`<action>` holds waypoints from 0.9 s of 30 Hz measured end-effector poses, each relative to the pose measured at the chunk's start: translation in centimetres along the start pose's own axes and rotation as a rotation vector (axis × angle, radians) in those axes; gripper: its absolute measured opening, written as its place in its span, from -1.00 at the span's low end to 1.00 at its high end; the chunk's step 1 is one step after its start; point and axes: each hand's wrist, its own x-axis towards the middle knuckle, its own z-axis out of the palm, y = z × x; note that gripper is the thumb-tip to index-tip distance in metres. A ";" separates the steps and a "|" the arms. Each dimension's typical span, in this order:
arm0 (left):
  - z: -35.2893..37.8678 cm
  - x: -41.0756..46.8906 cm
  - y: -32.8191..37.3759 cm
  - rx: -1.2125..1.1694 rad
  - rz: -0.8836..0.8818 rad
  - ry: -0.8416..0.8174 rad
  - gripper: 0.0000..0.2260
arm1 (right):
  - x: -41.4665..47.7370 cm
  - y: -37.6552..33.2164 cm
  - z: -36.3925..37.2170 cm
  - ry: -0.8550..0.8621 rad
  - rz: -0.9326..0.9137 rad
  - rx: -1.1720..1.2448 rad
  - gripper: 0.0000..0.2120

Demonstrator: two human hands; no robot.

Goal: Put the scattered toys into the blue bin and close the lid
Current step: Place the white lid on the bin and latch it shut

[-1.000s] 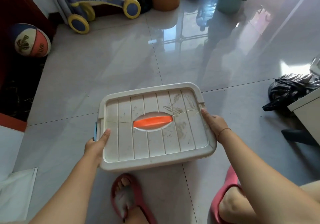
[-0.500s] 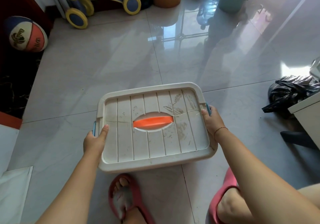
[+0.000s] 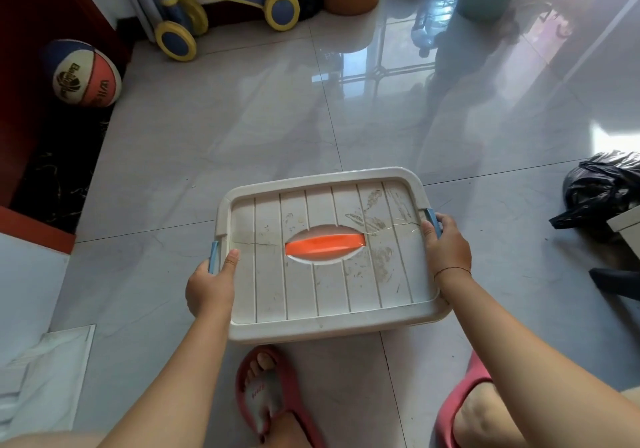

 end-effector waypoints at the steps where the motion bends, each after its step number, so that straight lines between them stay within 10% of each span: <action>1: 0.0 0.0 0.1 0.018 0.010 0.010 -0.48 | 0.0 0.0 0.1 0.011 0.000 -0.029 -0.65; 11: -0.6 2.6 0.3 -0.355 -0.189 -0.354 -0.77 | -0.2 -0.5 0.7 -0.043 -0.023 -0.255 -0.54; 17: 0.4 2.3 -0.7 0.129 0.114 -0.222 -0.54 | -0.3 -0.8 0.9 -0.047 -0.013 -0.317 -0.56; 21: -1.1 3.1 -1.1 -0.287 -0.101 -0.467 -0.64 | -0.1 -0.7 0.8 -0.051 -0.017 -0.310 -0.55; 27: -0.1 -1.2 -2.8 -0.101 -0.185 -0.111 -0.48 | -0.2 -0.6 0.9 -0.032 -0.029 -0.305 -0.54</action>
